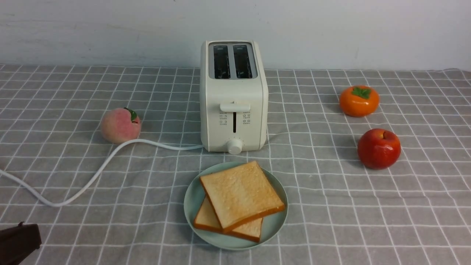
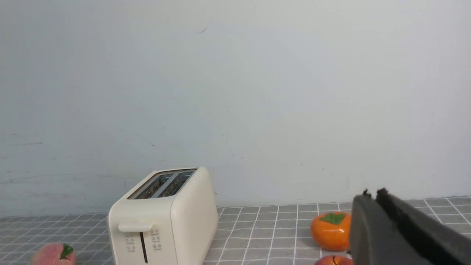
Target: Take toasted bread from bread machine on grey coffee table place on plate.
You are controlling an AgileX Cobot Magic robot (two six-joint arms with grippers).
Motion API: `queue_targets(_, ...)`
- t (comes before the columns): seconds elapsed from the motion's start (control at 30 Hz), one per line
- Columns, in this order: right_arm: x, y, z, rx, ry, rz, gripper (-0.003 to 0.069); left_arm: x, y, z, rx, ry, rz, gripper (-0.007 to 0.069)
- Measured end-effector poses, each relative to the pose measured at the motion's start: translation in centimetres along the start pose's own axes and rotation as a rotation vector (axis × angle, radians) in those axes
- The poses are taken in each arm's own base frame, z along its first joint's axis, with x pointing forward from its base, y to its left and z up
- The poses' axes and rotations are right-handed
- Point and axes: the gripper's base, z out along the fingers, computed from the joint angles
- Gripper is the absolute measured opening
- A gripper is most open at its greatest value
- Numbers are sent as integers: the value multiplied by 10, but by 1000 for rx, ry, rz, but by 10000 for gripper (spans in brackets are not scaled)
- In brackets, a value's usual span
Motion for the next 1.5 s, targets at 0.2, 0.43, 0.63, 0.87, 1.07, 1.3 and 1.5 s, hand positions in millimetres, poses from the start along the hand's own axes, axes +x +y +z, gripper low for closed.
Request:
queue_targets(0.2, 10, -1, 2, 5, 26, -3, 26, 2, 1, 1, -10, 17, 1, -14)
queue_targets(0.43, 13, -2, 2, 6, 36, -2, 36, 3, 2, 0, -16, 29, 1, -14)
queue_targets(0.63, 13, -2, 2, 6, 36, -2, 44, 8, 9, 2, -34, -37, 47, -14)
queue_targets(0.87, 13, -2, 2, 6, 36, -2, 52, 54, 45, 15, -82, -378, 7, -14)
queue_targets(1.07, 12, -2, 2, 6, 35, -3, 55, 97, 71, 26, -219, -325, -34, -13)
queue_targets(1.3, 13, -2, 2, 6, 36, -3, 68, 106, 75, 28, -257, -246, -47, -13)
queue_targets(1.5, 13, -2, 2, 6, 36, -3, 76, 106, 76, 28, -258, -243, -48, -13)
